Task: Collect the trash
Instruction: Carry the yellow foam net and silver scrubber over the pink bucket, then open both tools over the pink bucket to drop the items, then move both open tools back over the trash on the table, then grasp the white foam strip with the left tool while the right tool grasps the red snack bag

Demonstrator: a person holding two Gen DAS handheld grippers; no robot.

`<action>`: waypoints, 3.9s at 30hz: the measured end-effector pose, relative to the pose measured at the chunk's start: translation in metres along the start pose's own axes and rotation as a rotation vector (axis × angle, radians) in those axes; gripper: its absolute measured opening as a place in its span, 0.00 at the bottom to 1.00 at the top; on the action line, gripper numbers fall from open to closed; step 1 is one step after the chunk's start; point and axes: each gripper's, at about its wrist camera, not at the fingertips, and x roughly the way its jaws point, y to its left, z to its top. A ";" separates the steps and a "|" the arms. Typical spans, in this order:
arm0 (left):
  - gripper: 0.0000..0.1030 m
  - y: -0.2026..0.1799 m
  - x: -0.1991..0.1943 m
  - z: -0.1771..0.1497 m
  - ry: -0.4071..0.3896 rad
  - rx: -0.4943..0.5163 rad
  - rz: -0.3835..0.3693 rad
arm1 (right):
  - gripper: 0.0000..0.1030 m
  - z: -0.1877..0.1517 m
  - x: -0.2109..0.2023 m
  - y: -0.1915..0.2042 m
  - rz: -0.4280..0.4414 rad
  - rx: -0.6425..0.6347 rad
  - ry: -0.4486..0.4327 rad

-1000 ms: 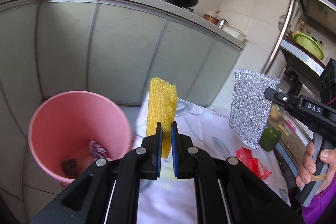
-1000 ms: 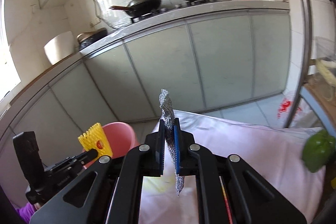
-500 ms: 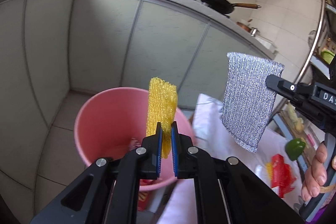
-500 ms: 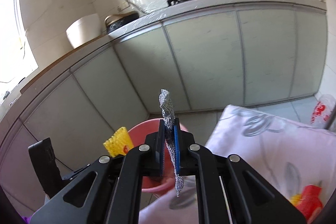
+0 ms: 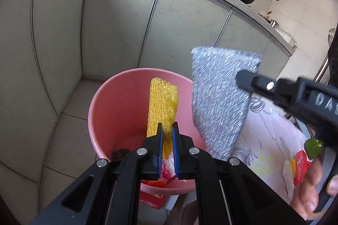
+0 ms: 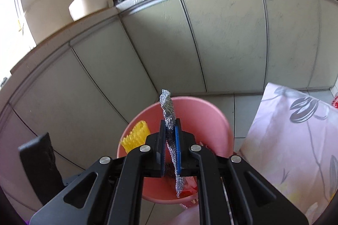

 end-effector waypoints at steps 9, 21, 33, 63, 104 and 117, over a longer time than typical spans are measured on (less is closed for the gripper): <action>0.07 0.003 0.010 0.002 0.023 0.020 0.057 | 0.08 -0.015 0.025 -0.006 -0.027 0.013 0.068; 0.11 -0.001 0.016 0.004 0.033 0.021 0.093 | 0.08 -0.019 0.028 -0.017 -0.057 0.027 0.138; 0.30 -0.001 0.003 0.011 0.052 -0.055 0.051 | 0.35 -0.018 0.011 -0.018 -0.044 0.022 0.136; 0.31 -0.114 -0.055 -0.017 0.079 0.161 -0.217 | 0.35 -0.100 -0.153 -0.056 -0.155 -0.020 0.020; 0.35 -0.296 0.053 -0.101 0.507 0.262 -0.101 | 0.50 -0.189 -0.296 -0.232 -0.360 0.401 -0.150; 0.26 -0.273 0.030 -0.097 0.436 0.273 -0.190 | 0.50 -0.181 -0.264 -0.271 -0.273 0.490 -0.076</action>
